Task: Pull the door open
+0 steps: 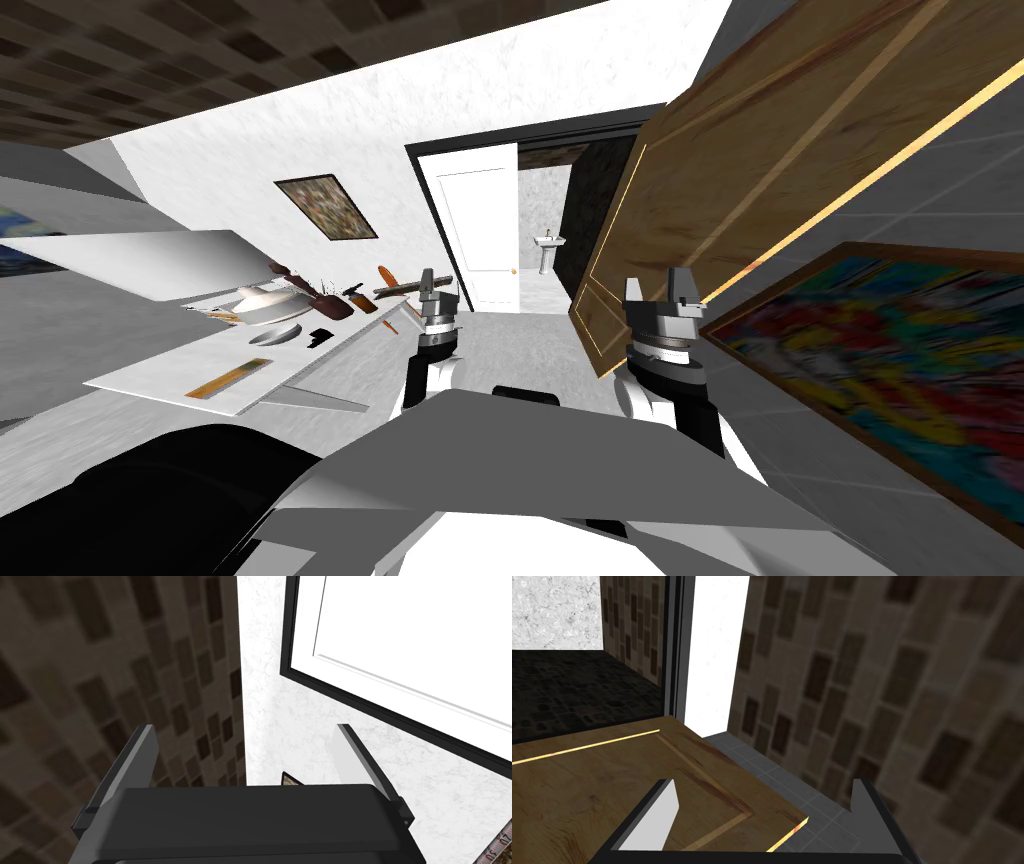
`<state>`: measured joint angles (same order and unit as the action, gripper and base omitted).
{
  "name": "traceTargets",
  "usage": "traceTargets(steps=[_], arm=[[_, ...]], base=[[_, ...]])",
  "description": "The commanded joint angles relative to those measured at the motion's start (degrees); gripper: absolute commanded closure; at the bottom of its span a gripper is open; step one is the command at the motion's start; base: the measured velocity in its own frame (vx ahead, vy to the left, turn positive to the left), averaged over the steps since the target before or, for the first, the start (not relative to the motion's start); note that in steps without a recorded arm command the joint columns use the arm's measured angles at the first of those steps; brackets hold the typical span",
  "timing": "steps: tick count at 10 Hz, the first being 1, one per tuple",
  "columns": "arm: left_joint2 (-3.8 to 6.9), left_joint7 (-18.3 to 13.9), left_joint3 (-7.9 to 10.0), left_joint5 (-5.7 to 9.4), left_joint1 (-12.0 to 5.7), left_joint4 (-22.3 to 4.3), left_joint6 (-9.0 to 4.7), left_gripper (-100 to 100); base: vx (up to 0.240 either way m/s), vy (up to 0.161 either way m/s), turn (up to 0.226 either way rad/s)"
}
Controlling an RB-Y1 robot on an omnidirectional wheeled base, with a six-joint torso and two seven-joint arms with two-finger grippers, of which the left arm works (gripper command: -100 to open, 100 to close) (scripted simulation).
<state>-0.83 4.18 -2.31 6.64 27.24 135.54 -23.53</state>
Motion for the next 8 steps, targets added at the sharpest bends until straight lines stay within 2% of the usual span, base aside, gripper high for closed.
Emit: traceTargets(steps=[1,3,8], arm=[[0.74,1.29,-0.06,-0.34,-0.58,-1.99,-0.64,-100],[1.28,2.35,-0.11,-0.62,-1.05,-3.62,-1.16,-100],[3.17,6.53,-0.31,-1.74,-2.92,-10.05,-3.23,-100]], base=[[0.089,-0.020,0.040],[0.153,-0.027,0.029],[0.169,-0.037,0.036]])
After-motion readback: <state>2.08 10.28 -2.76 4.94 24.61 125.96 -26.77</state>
